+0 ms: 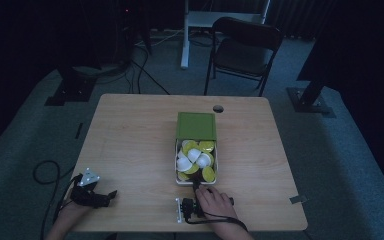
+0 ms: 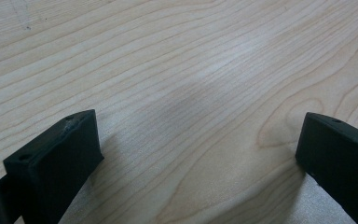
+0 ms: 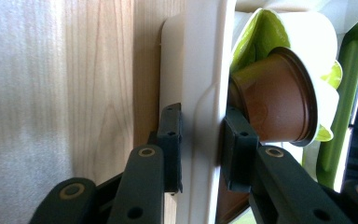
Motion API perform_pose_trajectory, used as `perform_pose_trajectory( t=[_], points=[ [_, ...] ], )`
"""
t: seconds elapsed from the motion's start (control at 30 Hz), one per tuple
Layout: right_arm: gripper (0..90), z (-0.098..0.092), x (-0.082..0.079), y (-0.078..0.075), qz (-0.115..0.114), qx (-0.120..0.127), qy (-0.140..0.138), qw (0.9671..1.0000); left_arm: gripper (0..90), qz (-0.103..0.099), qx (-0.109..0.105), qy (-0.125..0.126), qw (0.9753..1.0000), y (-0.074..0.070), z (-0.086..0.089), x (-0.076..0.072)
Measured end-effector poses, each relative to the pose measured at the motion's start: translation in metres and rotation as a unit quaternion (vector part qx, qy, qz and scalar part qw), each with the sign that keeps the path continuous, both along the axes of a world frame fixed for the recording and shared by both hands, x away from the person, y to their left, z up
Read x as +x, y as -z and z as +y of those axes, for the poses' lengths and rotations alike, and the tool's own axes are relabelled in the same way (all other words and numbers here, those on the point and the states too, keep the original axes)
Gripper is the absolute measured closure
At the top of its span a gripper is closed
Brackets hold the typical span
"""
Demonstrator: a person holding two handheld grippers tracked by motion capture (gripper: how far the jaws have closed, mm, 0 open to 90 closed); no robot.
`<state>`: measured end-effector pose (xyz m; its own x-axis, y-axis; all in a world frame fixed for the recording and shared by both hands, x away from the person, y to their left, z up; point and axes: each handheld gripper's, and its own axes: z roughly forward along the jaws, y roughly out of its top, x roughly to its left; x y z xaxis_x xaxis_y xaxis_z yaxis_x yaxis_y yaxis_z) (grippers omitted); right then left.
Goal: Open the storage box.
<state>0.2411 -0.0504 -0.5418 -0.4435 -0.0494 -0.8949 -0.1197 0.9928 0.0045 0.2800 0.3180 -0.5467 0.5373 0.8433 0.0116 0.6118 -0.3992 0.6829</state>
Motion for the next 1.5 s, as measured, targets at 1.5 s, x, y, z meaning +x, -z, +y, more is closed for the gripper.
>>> perform_pose_trajectory(
  t=[1.5],
  points=[
    [50.5, -0.007, -0.021, -0.021, 0.089, 0.06, -0.014, 0.9942, 0.0, 0.001, 0.0, 0.0, 1.0, 0.0, 0.0, 0.0]
  ],
)
